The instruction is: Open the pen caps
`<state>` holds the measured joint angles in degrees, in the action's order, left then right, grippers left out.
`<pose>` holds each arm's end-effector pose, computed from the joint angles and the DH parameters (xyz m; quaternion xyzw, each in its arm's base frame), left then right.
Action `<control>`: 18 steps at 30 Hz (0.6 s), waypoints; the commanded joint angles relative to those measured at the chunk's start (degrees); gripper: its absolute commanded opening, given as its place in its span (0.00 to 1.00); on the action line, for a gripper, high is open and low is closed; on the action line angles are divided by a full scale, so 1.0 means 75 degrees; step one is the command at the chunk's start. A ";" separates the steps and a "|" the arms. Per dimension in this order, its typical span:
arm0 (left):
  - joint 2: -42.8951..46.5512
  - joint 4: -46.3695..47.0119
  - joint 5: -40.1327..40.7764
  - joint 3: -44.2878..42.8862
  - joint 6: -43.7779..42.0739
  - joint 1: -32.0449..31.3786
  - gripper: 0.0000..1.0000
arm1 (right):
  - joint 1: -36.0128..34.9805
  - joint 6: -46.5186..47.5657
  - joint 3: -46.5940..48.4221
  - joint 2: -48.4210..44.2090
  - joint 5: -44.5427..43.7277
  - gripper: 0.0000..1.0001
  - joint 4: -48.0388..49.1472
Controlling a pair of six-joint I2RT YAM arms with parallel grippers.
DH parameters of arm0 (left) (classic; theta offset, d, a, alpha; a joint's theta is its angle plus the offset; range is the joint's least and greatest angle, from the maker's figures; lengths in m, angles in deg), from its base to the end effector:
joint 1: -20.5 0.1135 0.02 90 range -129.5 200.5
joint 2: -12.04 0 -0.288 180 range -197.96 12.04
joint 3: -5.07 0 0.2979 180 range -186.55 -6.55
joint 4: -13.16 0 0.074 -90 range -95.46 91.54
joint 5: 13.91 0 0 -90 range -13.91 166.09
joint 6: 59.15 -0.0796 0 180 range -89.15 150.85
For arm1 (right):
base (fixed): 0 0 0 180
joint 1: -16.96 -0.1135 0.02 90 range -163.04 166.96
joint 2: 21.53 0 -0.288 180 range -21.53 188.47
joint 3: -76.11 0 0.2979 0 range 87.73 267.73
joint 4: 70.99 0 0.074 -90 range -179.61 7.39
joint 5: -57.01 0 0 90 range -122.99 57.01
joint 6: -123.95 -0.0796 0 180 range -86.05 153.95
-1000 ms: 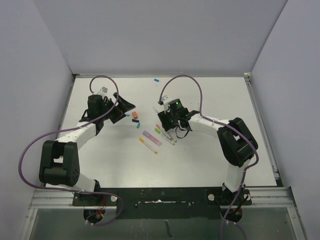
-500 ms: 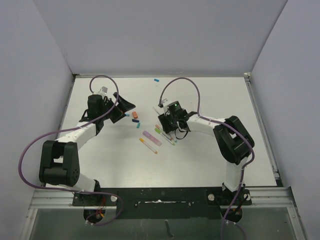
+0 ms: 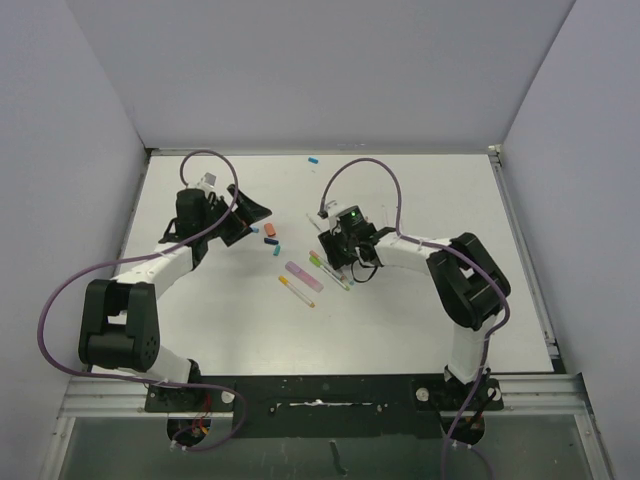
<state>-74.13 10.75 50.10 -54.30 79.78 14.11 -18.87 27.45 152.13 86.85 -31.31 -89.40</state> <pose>0.3874 -0.0785 0.1955 -0.1989 0.8245 -0.4007 0.3466 0.3712 0.2709 0.1084 -0.2432 0.9099 0.1341 0.3080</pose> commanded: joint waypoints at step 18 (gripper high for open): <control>-0.0573 0.0401 0.0232 -0.0700 0.0092 -0.1259 0.98 | -0.0185 -0.0355 -0.1096 -0.0609 -0.0222 0.10 -0.0273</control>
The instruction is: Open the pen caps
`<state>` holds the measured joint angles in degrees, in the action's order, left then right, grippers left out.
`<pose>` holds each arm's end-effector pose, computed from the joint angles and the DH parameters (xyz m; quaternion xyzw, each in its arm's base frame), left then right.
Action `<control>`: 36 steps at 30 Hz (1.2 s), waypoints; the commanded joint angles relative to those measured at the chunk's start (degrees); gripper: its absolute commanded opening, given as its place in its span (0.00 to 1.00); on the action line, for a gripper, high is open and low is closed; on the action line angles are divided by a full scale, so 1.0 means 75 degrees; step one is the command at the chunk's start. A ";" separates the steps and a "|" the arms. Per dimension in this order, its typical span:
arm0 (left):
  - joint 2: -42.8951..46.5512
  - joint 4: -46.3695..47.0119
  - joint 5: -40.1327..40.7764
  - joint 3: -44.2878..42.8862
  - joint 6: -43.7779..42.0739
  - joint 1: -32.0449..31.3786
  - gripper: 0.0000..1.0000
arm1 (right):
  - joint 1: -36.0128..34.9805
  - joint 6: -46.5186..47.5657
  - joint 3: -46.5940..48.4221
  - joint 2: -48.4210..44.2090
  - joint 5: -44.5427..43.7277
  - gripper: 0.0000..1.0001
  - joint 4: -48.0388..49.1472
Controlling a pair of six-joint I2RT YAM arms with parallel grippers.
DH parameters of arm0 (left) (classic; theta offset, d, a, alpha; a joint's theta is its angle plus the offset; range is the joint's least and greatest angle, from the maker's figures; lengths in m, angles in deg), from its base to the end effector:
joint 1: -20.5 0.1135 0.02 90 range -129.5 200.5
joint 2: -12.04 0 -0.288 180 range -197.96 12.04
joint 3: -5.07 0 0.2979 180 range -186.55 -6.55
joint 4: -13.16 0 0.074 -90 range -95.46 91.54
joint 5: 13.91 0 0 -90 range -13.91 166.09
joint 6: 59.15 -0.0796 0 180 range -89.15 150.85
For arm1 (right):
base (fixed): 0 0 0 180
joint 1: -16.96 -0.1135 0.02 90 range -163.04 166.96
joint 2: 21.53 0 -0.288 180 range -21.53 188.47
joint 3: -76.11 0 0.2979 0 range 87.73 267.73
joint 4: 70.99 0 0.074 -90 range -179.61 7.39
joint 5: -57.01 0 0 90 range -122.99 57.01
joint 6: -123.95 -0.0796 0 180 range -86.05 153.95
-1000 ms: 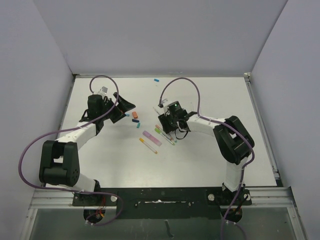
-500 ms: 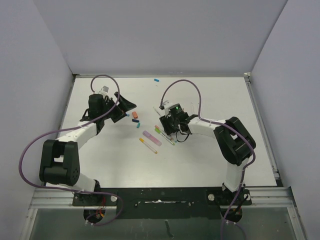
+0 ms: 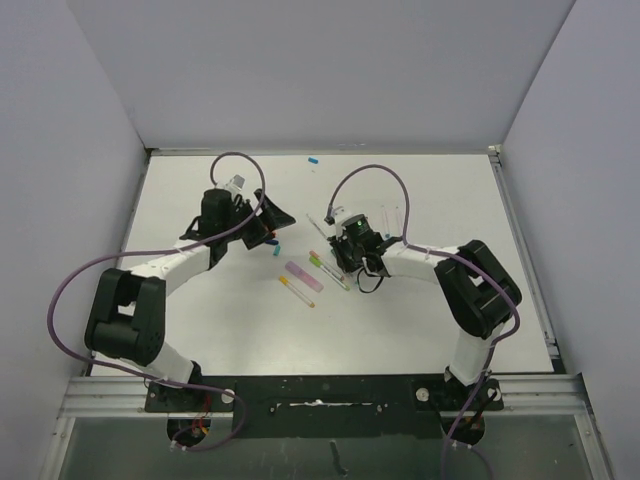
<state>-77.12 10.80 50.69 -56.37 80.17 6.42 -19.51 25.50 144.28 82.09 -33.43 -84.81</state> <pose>0.3852 -0.1318 0.1898 -0.1512 0.8388 -0.4181 0.3144 0.3467 0.2555 0.1042 -0.2257 0.9099 0.1296 0.3230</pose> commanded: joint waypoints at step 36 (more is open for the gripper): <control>-0.1311 0.1564 0.0142 -0.0863 0.0786 -0.1407 0.73 | -0.0197 -0.0348 0.1276 -0.1299 0.1891 0.00 0.0168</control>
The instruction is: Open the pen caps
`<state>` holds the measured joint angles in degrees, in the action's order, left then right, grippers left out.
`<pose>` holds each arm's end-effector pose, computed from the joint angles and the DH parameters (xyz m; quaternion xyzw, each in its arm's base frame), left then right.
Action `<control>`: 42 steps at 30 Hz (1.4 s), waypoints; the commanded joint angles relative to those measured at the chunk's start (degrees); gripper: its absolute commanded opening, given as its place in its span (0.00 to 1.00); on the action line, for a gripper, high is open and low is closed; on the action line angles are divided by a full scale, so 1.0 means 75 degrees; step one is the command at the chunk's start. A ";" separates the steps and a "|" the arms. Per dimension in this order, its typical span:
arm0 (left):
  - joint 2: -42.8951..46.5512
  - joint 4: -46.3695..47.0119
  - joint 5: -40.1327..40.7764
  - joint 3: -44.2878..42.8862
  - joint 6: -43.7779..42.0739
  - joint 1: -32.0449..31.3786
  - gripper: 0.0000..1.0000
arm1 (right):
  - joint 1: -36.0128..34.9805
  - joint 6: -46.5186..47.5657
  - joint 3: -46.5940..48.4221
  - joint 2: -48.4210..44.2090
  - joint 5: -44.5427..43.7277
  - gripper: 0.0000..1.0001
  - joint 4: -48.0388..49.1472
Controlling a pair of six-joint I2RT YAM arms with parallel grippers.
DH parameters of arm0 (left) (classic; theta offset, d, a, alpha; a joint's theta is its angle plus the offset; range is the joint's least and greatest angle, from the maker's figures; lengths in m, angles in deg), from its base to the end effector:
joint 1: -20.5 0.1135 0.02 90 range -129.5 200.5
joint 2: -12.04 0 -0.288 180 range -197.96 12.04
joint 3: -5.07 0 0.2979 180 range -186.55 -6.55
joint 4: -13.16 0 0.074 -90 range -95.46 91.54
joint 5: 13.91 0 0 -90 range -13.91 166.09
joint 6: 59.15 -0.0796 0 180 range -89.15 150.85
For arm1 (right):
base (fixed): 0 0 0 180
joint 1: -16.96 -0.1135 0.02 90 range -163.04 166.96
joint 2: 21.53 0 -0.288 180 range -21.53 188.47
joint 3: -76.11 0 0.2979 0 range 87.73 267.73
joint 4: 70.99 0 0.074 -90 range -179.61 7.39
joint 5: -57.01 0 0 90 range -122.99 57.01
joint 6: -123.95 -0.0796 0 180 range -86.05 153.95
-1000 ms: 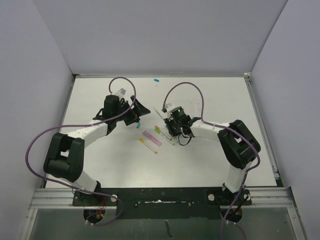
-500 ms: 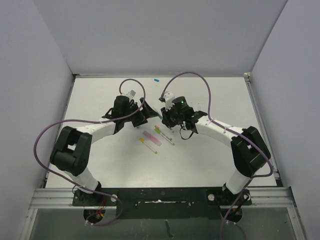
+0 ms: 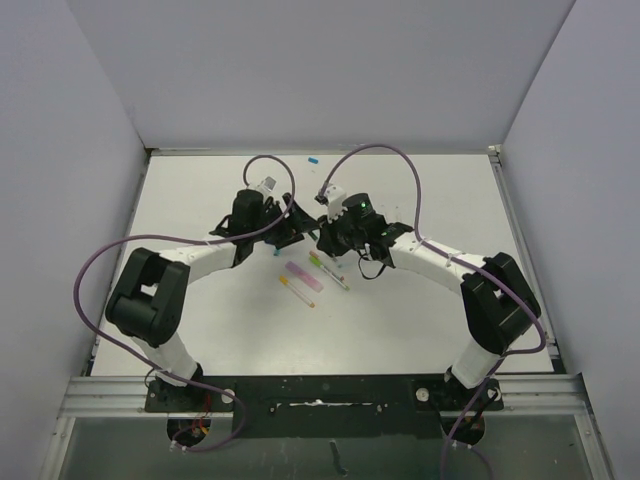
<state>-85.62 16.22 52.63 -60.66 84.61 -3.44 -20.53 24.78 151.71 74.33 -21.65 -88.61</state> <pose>0.3893 -0.2075 0.1704 -0.1170 0.8413 -0.4487 0.2779 0.3466 0.2856 0.2035 -0.2608 0.8562 0.2546 0.3663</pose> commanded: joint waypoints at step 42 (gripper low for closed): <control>-0.0134 0.1333 -0.0044 -0.0134 0.0537 -0.0147 0.24 | -0.0080 -0.0729 -0.0397 -0.0635 0.0399 0.00 0.1336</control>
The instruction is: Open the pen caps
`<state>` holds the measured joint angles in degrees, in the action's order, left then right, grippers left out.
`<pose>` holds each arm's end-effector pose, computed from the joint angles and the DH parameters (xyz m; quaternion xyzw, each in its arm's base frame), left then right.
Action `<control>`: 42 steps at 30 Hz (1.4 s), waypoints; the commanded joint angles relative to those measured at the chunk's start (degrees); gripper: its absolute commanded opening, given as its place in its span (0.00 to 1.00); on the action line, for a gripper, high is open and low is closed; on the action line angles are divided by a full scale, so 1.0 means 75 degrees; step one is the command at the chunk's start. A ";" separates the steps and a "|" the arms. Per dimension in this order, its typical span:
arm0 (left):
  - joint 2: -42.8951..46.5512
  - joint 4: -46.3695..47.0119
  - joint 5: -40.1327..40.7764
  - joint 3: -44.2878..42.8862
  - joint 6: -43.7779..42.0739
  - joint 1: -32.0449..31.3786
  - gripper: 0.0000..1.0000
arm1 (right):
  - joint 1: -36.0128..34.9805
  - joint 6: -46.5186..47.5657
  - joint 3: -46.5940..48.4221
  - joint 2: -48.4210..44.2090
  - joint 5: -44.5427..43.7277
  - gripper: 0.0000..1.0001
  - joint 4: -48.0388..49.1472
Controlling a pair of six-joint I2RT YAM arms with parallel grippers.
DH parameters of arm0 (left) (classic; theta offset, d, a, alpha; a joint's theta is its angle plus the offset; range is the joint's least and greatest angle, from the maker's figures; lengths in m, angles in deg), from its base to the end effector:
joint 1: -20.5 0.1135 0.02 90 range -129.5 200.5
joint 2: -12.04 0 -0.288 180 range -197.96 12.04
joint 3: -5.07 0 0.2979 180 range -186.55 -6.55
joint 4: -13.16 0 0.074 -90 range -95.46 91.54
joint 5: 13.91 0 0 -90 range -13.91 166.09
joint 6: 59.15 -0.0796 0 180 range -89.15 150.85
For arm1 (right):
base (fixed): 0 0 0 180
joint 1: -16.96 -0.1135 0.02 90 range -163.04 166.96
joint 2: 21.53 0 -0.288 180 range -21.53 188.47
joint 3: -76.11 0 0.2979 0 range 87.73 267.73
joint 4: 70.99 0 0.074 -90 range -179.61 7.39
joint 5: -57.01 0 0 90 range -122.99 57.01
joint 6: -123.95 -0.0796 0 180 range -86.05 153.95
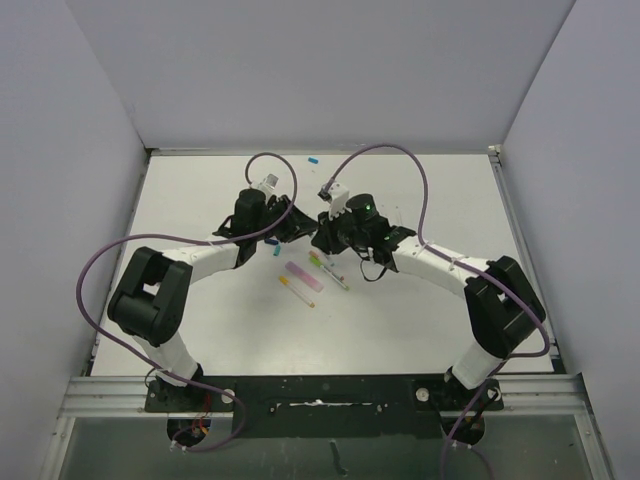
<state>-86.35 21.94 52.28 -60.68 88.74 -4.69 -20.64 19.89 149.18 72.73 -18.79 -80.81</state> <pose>0.3910 -0.2194 0.1784 -0.1228 0.8185 -0.4835 0.2850 0.3436 0.2893 0.2151 -0.2358 0.8332 0.3097 0.3929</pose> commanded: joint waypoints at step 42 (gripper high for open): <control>0.0020 0.0165 -0.0071 -0.0913 -0.0288 0.0590 0.00 | -0.0063 0.0012 0.0055 -0.0105 0.0359 0.00 -0.0154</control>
<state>-86.35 20.83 51.08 -61.75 88.04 -3.77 -20.64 19.93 151.14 75.68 -17.46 -80.72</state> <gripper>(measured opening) 0.133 0.174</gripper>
